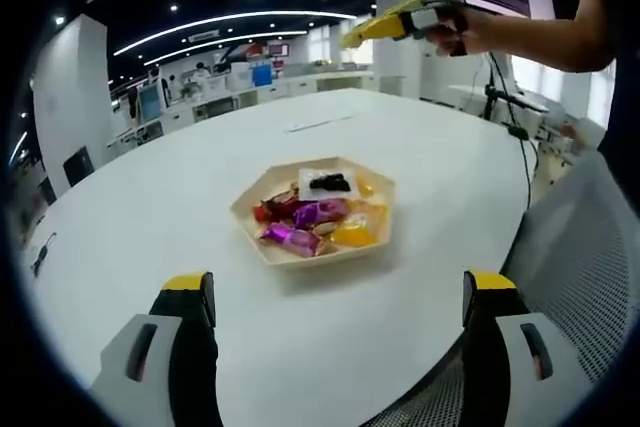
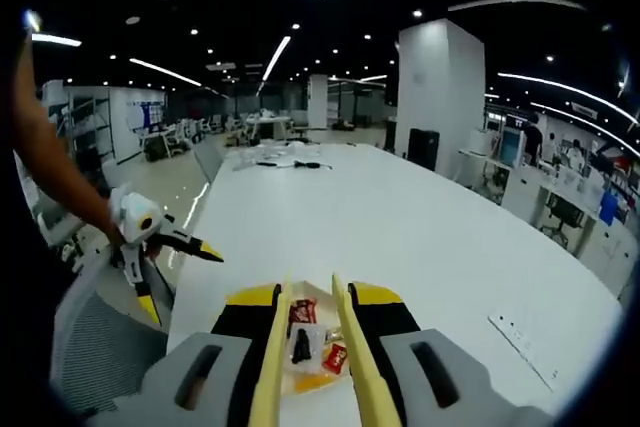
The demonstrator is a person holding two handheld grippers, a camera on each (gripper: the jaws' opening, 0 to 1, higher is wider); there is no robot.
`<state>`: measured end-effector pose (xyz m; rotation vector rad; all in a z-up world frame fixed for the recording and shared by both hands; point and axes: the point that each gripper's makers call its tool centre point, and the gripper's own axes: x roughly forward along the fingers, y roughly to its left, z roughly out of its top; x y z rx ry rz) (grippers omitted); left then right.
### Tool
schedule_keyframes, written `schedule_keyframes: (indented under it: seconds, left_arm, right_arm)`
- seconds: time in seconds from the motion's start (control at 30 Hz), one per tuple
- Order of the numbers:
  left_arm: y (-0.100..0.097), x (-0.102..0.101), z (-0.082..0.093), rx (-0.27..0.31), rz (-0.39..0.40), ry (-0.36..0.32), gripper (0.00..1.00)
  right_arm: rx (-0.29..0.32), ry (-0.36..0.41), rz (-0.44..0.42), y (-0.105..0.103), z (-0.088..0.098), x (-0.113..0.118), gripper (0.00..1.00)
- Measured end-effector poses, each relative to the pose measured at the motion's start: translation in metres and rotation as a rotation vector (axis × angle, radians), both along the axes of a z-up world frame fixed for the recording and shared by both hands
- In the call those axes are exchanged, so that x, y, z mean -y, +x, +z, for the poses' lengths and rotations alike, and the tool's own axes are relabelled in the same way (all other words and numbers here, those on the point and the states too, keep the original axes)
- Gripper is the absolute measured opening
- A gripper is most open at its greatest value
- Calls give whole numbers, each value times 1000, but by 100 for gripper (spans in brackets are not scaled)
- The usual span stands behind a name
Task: Place the target food into the container with the food tongs after gripping and lifting it, then release it inside without dropping or visibly crushing the food.
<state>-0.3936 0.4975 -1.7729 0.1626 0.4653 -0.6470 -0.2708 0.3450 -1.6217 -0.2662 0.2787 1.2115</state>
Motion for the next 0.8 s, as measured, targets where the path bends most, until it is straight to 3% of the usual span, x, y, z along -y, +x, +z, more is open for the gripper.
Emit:
schedule_keyframes:
  seconds: [0.03, 0.13, 0.23, 0.27, 0.33, 0.4, 0.47, 0.57, 0.63, 0.8]
  left_arm:
    - [-2, 3, 2, -19, -8, -33, 100]
    - [1, 5, 12, -24, -41, -8, 100]
    - [8, 23, 39, 5, -120, -36, 100]
    - [14, 31, 54, 46, -161, -23, 99]
    - [22, 47, 79, 64, -231, -51, 98]
    - [29, 58, 95, 76, -301, -36, 94]
    - [36, 70, 112, 85, -360, -35, 90]
    - [36, 92, 136, 65, -461, -78, 82]
    - [40, 105, 150, 107, -521, -64, 77]
    - [41, 129, 164, 99, -633, -80, 60]
  right_arm:
    - [7, 2, 1, -1, 1, 2, 25]
    - [13, 18, 21, -9, 6, 11, 26]
    - [-1, 24, 46, -18, 6, 15, 26]
    - [9, 23, 50, -19, 7, 16, 26]
    - [-2, 14, 63, -24, 5, 16, 26]
    - [21, 52, 116, -35, 14, 11, 26]
    - [-44, 82, 168, -51, 18, 7, 26]
    - [25, 68, 239, -68, 25, 2, 26]
    - [35, 62, 237, -73, 26, 0, 26]
    - [9, 101, 237, -82, 28, -6, 26]
